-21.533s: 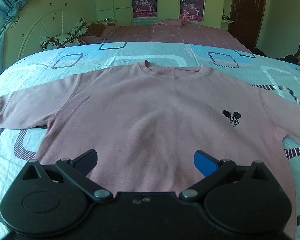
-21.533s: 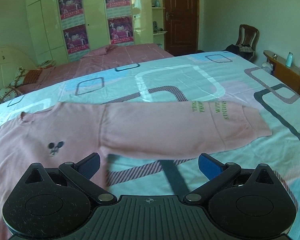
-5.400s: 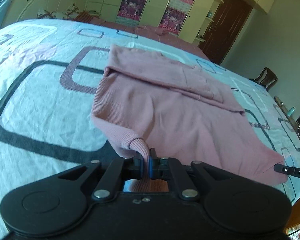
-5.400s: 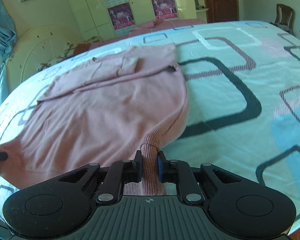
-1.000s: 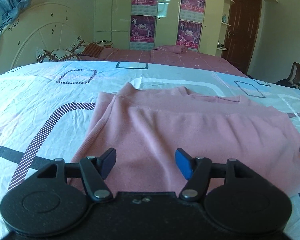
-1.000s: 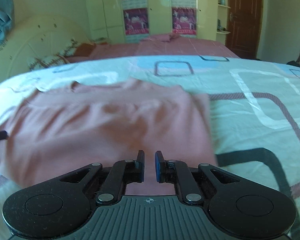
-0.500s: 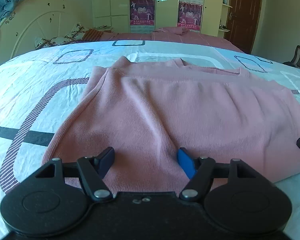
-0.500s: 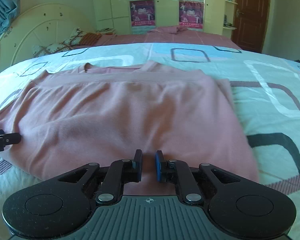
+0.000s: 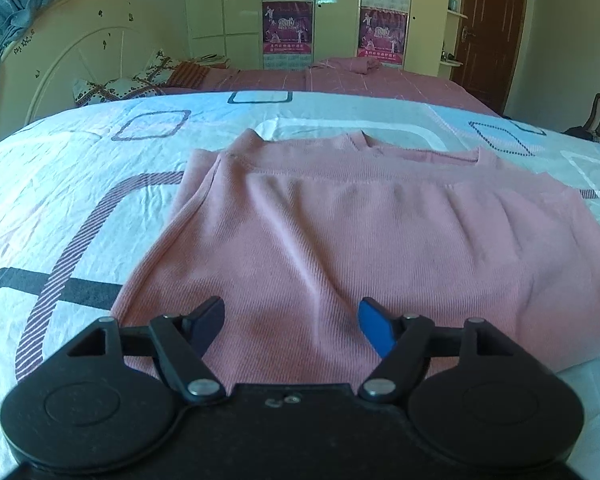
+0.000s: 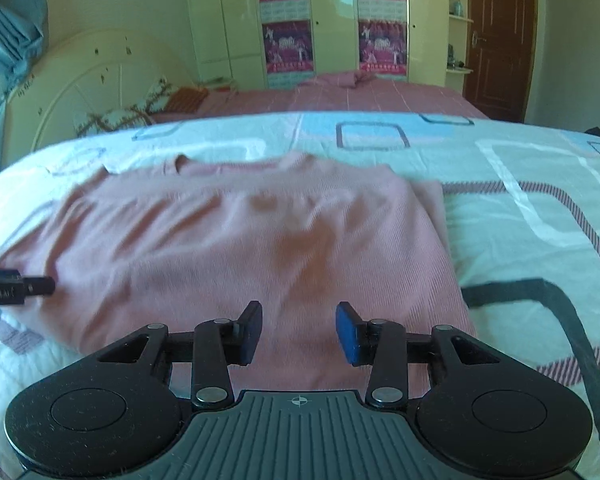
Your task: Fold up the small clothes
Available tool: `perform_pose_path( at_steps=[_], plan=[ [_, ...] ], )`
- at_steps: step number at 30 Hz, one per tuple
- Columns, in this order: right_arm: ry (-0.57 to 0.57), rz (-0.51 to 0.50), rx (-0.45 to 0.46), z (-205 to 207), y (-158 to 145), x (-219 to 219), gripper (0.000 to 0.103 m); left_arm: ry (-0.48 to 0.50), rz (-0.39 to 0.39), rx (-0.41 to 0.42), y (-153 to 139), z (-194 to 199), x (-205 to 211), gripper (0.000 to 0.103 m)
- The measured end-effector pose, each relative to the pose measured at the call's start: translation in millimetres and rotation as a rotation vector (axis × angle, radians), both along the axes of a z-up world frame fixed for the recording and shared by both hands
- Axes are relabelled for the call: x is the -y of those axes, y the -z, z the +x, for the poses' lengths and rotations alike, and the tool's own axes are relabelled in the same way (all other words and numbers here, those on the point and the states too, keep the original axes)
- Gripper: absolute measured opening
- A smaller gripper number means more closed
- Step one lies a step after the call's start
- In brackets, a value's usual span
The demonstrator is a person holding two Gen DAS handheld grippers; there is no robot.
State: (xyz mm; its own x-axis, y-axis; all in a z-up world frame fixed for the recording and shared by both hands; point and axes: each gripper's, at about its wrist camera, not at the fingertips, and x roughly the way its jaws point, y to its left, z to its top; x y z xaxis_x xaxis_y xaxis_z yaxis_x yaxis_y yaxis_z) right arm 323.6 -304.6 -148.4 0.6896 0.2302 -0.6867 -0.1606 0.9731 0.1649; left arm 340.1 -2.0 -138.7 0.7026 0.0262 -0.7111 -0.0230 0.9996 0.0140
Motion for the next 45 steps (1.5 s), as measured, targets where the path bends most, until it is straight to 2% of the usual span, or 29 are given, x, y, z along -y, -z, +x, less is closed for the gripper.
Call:
perform_pose_path(
  at_steps=[6,12,15,17,19,21,24,25,27,29,33,38,45],
  plan=[
    [-0.037,0.037,0.034,25,-10,-24,0.041,-0.004,0.002,0.027,-10,18,8,0.075],
    [-0.08,0.044,0.037,45,-7,-60,0.041,-0.021,0.031,0.008,4,36,7,0.075],
    [-0.115,-0.003,0.036,48,3,-79,0.041,-0.029,0.028,-0.003,17,35,-1,0.08],
    [-0.145,-0.096,0.006,49,20,-89,0.04,-0.039,-0.006,-0.004,17,33,-9,0.081],
    [-0.161,-0.131,0.035,43,26,-91,0.041,-0.029,-0.006,-0.009,16,33,-11,0.081],
    [-0.158,-0.122,0.027,42,22,-91,0.041,-0.011,0.0,-0.013,14,33,-10,0.081],
    [-0.093,-0.036,0.052,37,8,-85,0.041,0.007,0.003,-0.02,12,32,-12,0.081],
    [-0.08,-0.039,0.051,37,8,-87,0.041,0.012,0.006,-0.02,13,32,-12,0.082],
    [-0.113,-0.121,-0.016,42,22,-99,0.041,0.014,0.001,-0.025,12,32,-13,0.082],
    [-0.113,-0.153,0.008,35,23,-104,0.041,0.023,0.0,-0.032,9,32,-13,0.082],
    [-0.064,-0.057,0.006,30,9,-100,0.041,0.044,-0.01,-0.053,2,28,-15,0.082],
    [-0.064,-0.028,0.001,23,2,-109,0.041,0.048,-0.049,-0.077,-8,18,-21,0.086],
    [-0.075,-0.035,-0.034,16,7,-126,0.041,0.031,-0.099,-0.118,-17,-2,-34,0.089]
  ],
)
